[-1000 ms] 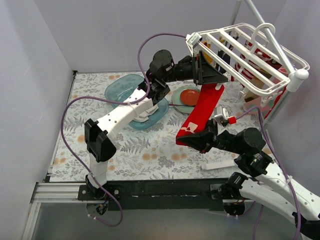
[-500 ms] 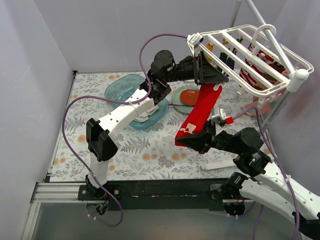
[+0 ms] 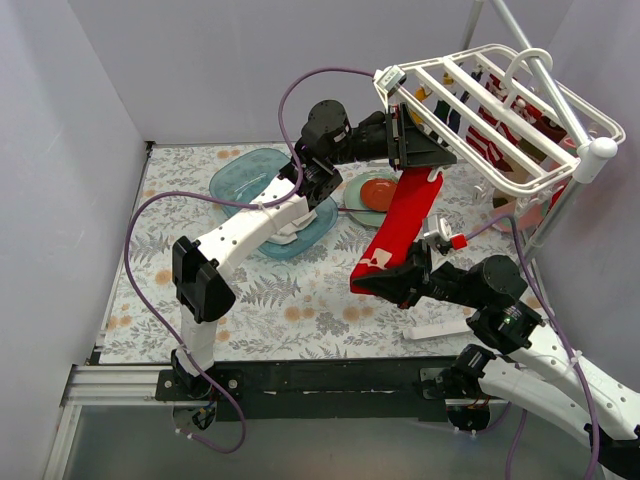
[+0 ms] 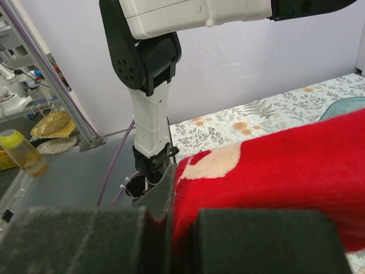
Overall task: Remove the socks clipped to the hanger
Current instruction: Remove the sock from the hanger.
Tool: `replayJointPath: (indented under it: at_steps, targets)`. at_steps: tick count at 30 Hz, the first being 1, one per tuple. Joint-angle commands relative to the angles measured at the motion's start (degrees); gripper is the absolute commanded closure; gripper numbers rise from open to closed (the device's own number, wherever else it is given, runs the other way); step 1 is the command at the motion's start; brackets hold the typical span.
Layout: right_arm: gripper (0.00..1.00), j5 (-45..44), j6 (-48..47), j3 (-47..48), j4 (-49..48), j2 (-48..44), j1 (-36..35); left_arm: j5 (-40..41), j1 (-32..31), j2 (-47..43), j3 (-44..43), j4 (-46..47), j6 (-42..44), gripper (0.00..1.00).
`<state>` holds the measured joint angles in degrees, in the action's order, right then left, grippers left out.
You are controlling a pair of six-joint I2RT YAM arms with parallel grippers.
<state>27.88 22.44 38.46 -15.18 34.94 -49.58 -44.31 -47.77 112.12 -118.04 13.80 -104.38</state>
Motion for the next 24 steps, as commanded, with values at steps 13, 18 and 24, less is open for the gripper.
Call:
replayJointPath:
  at_steps: [13, 18, 24]
  targets:
    - [0.99, 1.48, 0.33, 0.13, -0.55, -1.01, -0.34, 0.55, -0.22, -2.25, -2.55, -2.11, 2.60, 1.00]
    - [0.99, 1.92, -0.02, 0.13, 0.76, -1.36, -0.34, 0.63, -0.22, -2.25, -2.81, -2.38, 3.04, 1.00]
    - [0.99, 2.18, -0.29, -0.66, 3.13, -2.59, -0.34, 0.90, -0.22, -2.16, -3.34, -3.34, 3.83, 1.00]
